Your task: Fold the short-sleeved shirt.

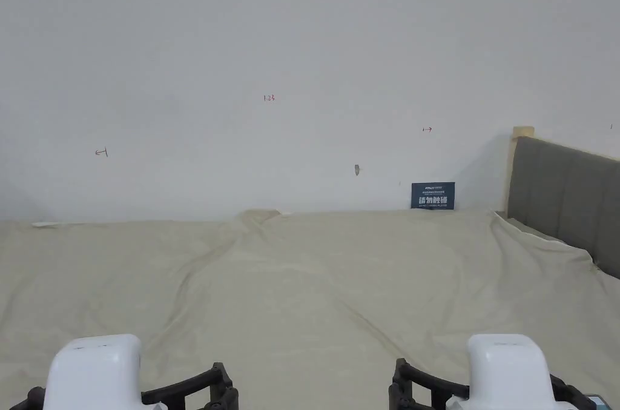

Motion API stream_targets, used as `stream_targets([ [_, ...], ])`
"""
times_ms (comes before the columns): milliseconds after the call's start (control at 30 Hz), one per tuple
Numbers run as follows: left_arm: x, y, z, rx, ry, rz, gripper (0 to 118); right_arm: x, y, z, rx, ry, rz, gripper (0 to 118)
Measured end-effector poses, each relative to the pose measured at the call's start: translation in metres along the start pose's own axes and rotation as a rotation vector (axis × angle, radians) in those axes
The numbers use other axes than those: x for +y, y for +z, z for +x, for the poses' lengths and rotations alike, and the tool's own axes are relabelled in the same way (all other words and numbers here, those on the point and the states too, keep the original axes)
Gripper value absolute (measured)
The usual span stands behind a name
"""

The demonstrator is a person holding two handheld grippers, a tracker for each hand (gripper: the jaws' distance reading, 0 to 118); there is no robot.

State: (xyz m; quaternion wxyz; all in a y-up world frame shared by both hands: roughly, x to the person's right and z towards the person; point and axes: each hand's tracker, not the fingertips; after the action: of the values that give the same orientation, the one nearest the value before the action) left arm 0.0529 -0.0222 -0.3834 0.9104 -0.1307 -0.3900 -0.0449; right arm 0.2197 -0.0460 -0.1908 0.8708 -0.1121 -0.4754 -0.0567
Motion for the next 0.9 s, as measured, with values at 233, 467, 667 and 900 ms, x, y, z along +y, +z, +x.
stream_targets([
  [233, -0.0017, -0.0014, 0.0048, -0.009, -0.009, -0.006, 118, 0.0006, 0.0025, 0.0011, 0.042, -0.011, 0.007, 103],
  [467, -0.0030, -0.0007, 0.0050, -0.022, 0.004, 0.008, 118, 0.0001, 0.0037, 0.0004, 0.000, 0.010, 0.038, 103],
  [667, -0.0046, 0.0001, 0.0081, -0.010, -0.019, 0.026, 118, -0.0018, 0.0009, 0.0022, 0.001, 0.005, 0.025, 103],
  [900, -0.0084, -0.0030, 0.0075, -0.016, -0.002, 0.014, 118, -0.0044, -0.0013, 0.0007, 0.001, 0.018, 0.029, 103],
])
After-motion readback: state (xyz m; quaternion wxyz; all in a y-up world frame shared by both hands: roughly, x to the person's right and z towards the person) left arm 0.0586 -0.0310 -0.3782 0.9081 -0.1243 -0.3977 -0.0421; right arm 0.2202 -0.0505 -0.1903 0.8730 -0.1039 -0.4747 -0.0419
